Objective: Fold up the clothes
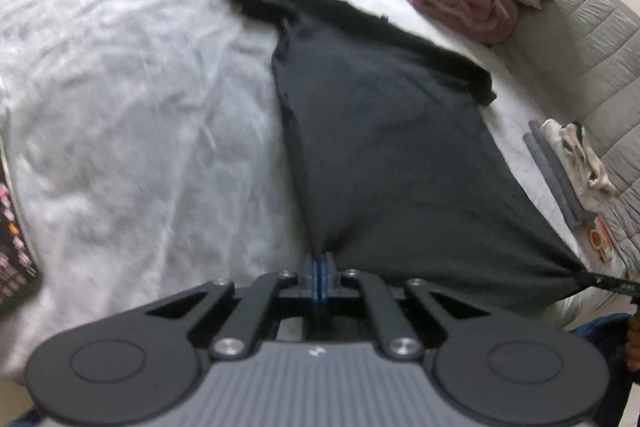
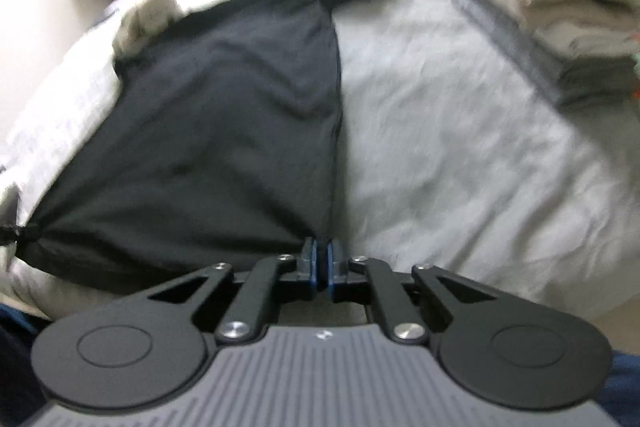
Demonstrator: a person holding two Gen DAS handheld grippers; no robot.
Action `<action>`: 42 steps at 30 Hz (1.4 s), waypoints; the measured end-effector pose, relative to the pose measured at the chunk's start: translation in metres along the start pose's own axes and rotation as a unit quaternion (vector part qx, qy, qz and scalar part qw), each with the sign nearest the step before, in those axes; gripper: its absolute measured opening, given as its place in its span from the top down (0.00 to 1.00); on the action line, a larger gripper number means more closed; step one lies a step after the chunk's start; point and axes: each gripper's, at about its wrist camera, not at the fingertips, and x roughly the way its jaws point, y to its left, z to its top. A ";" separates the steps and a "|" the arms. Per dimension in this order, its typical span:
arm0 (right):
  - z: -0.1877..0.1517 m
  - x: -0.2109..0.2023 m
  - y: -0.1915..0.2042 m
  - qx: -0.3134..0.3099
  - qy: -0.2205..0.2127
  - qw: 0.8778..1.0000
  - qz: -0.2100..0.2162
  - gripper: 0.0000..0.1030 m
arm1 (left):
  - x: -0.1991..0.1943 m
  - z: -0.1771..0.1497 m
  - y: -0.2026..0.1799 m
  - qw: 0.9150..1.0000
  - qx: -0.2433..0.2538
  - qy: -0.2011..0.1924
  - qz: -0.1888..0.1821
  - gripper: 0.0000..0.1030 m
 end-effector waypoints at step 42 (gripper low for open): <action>0.099 0.148 0.036 -0.160 0.047 0.986 0.008 0.86 | 0.144 0.097 -0.049 0.988 0.098 0.006 0.121 0.80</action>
